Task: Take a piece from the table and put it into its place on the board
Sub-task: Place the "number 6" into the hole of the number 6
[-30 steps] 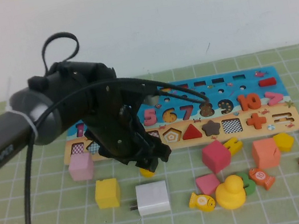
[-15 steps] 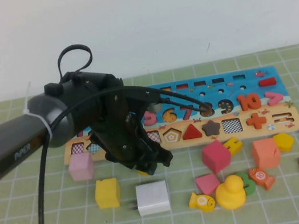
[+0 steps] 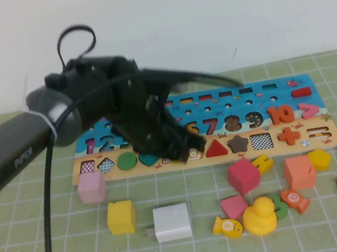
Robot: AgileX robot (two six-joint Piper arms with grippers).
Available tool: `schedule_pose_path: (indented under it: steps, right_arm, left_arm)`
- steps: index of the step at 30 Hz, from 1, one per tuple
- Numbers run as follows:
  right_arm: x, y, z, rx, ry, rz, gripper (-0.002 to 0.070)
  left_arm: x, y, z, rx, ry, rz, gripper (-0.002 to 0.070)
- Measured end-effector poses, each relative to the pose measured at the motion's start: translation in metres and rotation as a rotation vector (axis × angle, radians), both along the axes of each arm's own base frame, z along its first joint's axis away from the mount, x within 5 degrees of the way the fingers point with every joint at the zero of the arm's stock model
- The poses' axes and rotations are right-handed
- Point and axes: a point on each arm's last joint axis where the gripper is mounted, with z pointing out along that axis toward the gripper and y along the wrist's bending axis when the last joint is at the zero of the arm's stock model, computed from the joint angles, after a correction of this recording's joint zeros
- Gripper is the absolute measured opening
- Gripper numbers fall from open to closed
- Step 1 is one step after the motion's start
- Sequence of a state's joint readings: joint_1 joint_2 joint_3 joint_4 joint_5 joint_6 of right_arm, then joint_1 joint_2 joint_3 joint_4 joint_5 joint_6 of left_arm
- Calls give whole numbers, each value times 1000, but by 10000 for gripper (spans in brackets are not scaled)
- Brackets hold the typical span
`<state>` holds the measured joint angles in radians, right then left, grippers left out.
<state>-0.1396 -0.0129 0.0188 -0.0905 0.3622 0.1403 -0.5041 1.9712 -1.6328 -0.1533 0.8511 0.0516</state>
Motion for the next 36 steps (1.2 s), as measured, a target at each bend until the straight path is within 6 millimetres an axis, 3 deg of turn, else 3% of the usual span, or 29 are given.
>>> schedule_pose_path:
  steps: [5,9,13,21,36]
  right_arm:
    - [0,0,0,0,0,0,-2]
    - [0,0,0,0,0,0,-2]
    - [0,0,0,-2,0,0,-2]
    - [0,0,0,-2,0,0,-2]
    - [0,0,0,-2,0,0,-2]
  left_arm:
    - [20,-11,27,-85,-131,19,263]
    - [37,-21,35,-127,-180,32,263]
    - [54,-31,24,-118,-156,26,263]
    - [69,-38,-20,-38,-29,41,263]
    - [70,-36,-19,-33,-23,84,263]
